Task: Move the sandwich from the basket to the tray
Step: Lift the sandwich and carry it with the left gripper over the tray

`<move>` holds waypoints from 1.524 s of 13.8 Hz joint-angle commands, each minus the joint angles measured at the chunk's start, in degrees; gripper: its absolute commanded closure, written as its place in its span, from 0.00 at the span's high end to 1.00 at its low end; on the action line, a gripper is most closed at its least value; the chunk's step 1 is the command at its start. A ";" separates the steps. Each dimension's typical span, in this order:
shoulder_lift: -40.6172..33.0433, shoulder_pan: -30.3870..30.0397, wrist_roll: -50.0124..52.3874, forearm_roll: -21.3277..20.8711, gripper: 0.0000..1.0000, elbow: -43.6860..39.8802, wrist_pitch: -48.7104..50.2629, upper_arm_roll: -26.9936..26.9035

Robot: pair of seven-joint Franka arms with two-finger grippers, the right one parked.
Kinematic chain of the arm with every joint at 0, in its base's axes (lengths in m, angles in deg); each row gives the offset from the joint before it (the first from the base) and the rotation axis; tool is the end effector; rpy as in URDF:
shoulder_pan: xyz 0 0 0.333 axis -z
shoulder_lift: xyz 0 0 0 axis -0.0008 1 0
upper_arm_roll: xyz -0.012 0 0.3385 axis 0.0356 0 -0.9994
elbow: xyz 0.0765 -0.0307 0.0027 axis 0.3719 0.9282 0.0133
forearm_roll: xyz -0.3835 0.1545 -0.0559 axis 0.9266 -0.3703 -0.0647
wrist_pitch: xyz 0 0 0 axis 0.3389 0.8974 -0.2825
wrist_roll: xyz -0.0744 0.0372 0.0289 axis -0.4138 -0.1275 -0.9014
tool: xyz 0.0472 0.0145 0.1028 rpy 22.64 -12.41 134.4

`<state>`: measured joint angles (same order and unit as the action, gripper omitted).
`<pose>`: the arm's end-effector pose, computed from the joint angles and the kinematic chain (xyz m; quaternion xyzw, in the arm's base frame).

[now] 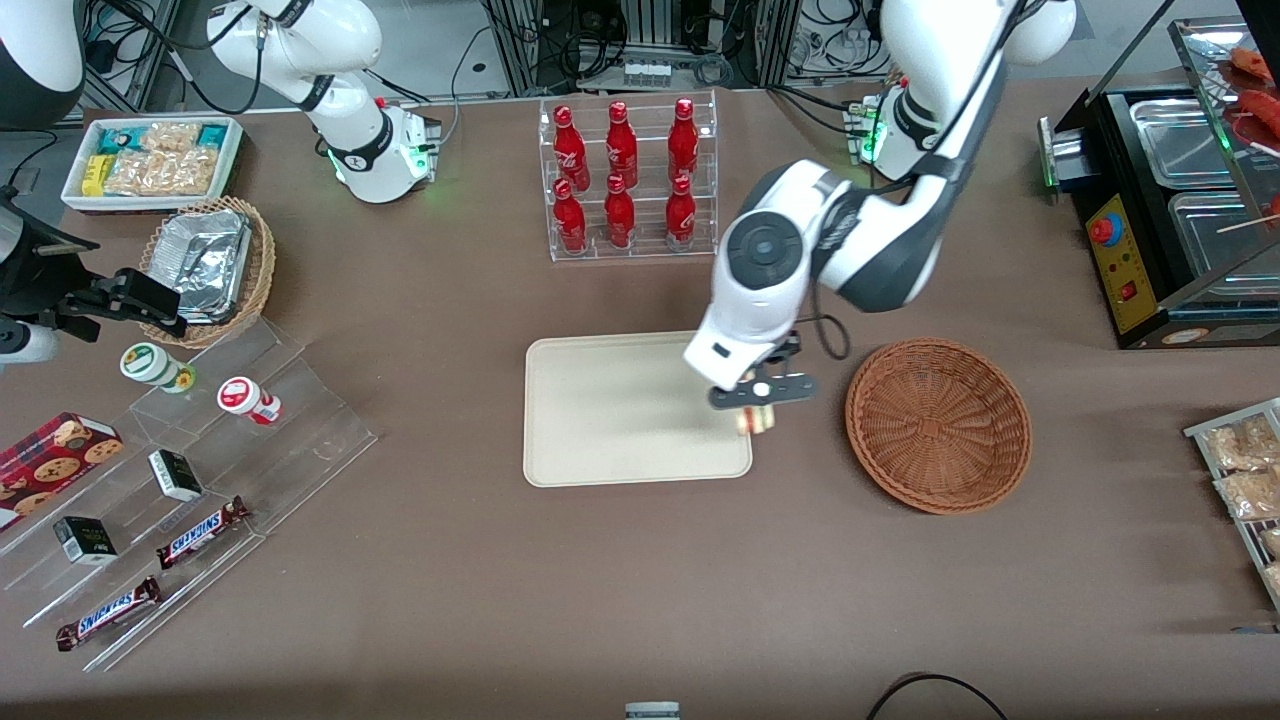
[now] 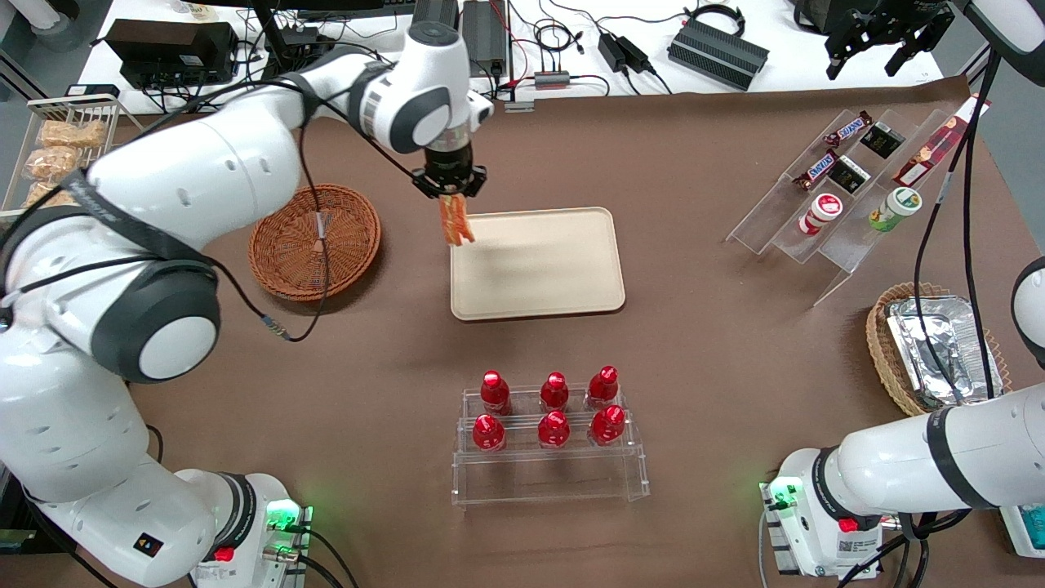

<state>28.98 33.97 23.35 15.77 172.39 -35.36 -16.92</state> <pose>0.5582 -0.4370 0.3787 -0.9982 -0.0335 0.0423 0.0258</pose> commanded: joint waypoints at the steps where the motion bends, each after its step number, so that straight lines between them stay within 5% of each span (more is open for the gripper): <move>1: 7.05 2.27 0.47 1.17 0.00 -8.16 0.68 1.26; 18: 21.04 9.05 -0.14 0.38 0.00 -12.40 -11.89 1.18; 19: 21.40 9.40 0.12 0.38 0.08 -12.41 -11.89 1.18; 21: 21.75 9.58 0.30 0.30 0.77 -12.32 -12.94 1.09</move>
<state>49.62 42.28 23.24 16.32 162.06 -47.94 -14.88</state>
